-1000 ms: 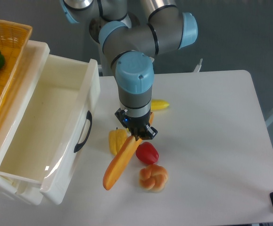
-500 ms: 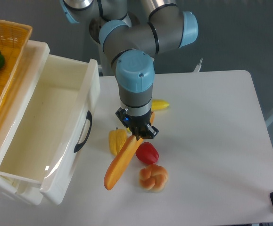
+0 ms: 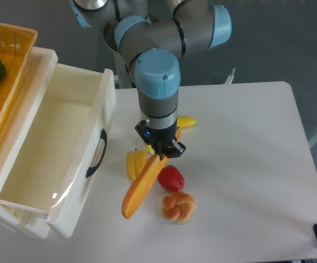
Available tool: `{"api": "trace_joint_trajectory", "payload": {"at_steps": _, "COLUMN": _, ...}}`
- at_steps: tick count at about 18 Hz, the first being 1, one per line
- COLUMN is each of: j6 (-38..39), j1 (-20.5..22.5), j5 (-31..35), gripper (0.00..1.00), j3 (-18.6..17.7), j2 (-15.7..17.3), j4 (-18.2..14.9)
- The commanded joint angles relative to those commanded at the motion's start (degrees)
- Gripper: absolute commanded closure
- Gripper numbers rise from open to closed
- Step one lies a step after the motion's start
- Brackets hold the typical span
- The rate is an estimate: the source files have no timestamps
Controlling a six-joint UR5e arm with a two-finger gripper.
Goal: Place the long bread in the upper white drawer
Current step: 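Lift the long bread up off the table, then carry the long bread over the open white drawer and lower it in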
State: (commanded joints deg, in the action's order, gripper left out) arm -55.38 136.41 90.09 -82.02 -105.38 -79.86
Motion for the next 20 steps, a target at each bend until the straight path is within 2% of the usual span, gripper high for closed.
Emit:
{"api": "trace_joint_trajectory", "payload": {"at_steps": 3, "j6": 0.5, "j1": 0.1, "j5": 0.1, "gripper": 1.00, "j3": 2.7, "j2": 0.1, "j4": -4.6}}
{"api": "trace_joint_trajectory", "payload": {"at_steps": 8, "j6": 3.5, "j1": 1.0, "j5": 0.0, "gripper": 1.00, "j3": 4.8, "j2": 2.8, "j4": -11.0}}
{"api": "trace_joint_trajectory", "payload": {"at_steps": 11, "j6": 9.4, "j1": 0.7, "j5": -2.3, "gripper": 1.00, "j3": 4.8, "j2": 3.9, "j4": -11.5}}
{"api": "trace_joint_trajectory", "payload": {"at_steps": 20, "j6": 11.3, "j1": 0.1, "j5": -6.9, "gripper": 1.00, "j3": 4.1, "j2": 9.8, "j4": -17.0}}
